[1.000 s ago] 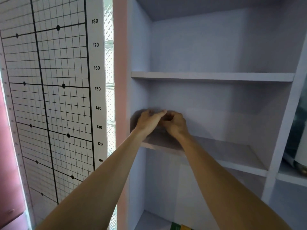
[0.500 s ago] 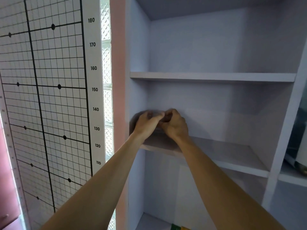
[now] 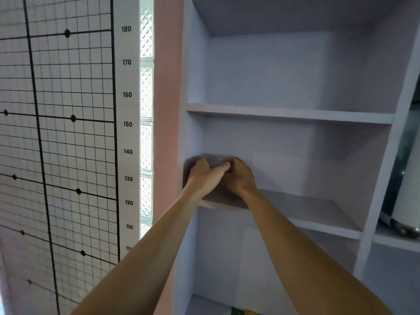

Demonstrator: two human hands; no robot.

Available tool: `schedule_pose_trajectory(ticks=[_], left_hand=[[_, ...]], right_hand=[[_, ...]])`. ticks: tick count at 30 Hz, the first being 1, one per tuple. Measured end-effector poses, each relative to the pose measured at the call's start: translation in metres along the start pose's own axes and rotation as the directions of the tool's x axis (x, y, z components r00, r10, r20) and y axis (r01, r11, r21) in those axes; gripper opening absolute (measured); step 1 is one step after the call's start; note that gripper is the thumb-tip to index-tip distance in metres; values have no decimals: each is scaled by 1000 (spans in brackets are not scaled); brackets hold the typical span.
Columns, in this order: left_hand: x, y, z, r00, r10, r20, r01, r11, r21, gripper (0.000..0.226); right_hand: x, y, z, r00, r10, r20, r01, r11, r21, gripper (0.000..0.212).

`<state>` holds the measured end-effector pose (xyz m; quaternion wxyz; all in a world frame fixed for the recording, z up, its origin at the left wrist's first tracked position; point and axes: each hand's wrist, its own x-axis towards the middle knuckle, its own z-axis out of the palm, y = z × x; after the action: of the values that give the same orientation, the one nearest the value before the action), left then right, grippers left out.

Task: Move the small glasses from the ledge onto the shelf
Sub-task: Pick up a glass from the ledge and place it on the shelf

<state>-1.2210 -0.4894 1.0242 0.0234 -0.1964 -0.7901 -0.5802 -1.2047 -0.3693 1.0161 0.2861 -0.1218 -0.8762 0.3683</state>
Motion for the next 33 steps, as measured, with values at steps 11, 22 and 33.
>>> schedule_pose_trajectory(ticks=[11,22,33], left_hand=[[-9,7,-11,995,69,-68,-60,990,126,60],[-19,12,-8,982,133,-136,-109,980,166,48],[-37,3,-1,949,250,-191,-247,968,39,65]], right_hand=[[15,-4,21,1000,-9,-28,7,997,-81,33],[12,-5,22,996,-82,-23,79,991,-104,22],[-27,2,-11,996,53,-69,-39,979,201,9]])
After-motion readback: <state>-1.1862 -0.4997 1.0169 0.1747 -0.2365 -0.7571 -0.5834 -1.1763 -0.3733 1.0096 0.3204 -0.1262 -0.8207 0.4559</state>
